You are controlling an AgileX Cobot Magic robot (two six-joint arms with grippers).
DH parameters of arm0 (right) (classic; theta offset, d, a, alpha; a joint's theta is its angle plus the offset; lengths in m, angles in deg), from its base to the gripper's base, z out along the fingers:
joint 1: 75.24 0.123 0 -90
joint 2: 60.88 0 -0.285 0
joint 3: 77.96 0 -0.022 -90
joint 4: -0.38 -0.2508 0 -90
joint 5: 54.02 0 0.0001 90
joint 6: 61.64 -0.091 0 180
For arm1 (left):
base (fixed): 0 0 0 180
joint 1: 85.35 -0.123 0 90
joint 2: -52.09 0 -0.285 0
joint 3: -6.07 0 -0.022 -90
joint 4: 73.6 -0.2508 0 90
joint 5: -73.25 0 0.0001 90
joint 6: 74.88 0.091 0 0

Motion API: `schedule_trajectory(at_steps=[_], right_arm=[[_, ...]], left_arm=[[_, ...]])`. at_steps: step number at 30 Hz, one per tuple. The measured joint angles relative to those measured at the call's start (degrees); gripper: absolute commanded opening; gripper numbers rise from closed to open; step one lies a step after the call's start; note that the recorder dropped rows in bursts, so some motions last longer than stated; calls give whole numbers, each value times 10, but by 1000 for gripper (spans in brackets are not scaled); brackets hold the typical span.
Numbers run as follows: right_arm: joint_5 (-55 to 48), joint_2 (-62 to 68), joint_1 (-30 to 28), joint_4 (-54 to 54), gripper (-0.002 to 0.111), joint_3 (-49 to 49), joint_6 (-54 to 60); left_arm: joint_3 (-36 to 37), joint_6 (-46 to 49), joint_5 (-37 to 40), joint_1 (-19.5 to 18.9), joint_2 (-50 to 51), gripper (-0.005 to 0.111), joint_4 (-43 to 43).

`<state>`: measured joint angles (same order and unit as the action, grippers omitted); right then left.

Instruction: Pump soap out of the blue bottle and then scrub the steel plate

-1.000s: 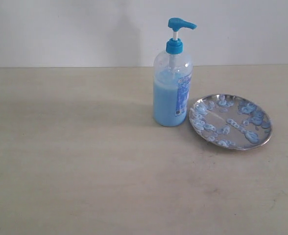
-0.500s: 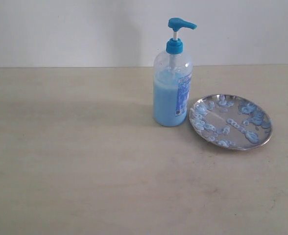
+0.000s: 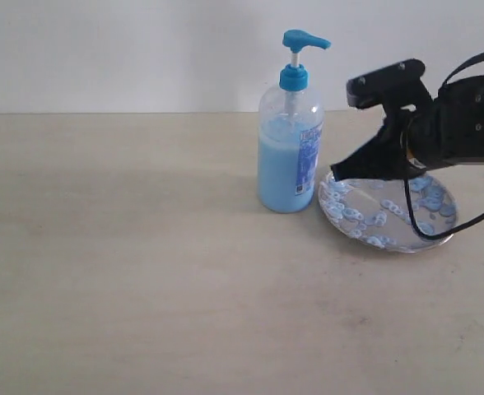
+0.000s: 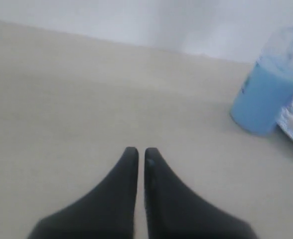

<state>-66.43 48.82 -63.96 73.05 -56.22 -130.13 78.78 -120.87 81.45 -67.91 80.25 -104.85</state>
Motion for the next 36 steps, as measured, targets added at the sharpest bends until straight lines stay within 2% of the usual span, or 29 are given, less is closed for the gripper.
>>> schedule_trajectory(at_steps=[4,6,9,13,17,20,24,26,28,30,32,34,36], right_arm=[[-63,22,-23,-207,0,0,178],[-87,21,-25,-303,0,-1,284],[-136,14,-25,-435,0,-3,422],[-194,-8,-25,-474,0,-6,520],[-193,-1,-25,-466,0,-71,524],[-195,38,-23,-571,0,-158,584],[-385,90,-4,-721,0,-252,765],[-491,101,1,-727,0,-257,788],[-542,102,-6,-668,0,-258,766],[-535,102,-28,-597,0,-262,719],[-483,105,-60,-575,0,-274,675],[-426,110,-81,-640,0,-289,690],[-418,114,-84,-727,0,-295,771]], left_arm=[[0,0,-2,-123,-79,4,0],[0,0,-2,-171,-123,4,0],[0,0,-4,-208,-184,4,0],[0,0,-12,-219,-201,4,0],[0,0,-12,-219,-202,4,0],[0,0,-12,-219,-202,4,0],[0,0,-12,-219,-202,4,0],[0,0,-12,-219,-202,4,0],[2,0,-14,-219,-202,4,0],[14,0,-17,-219,-202,4,4],[34,0,-18,-219,-202,4,12],[41,0,12,-219,-202,4,20],[42,0,51,-219,-202,4,32]])
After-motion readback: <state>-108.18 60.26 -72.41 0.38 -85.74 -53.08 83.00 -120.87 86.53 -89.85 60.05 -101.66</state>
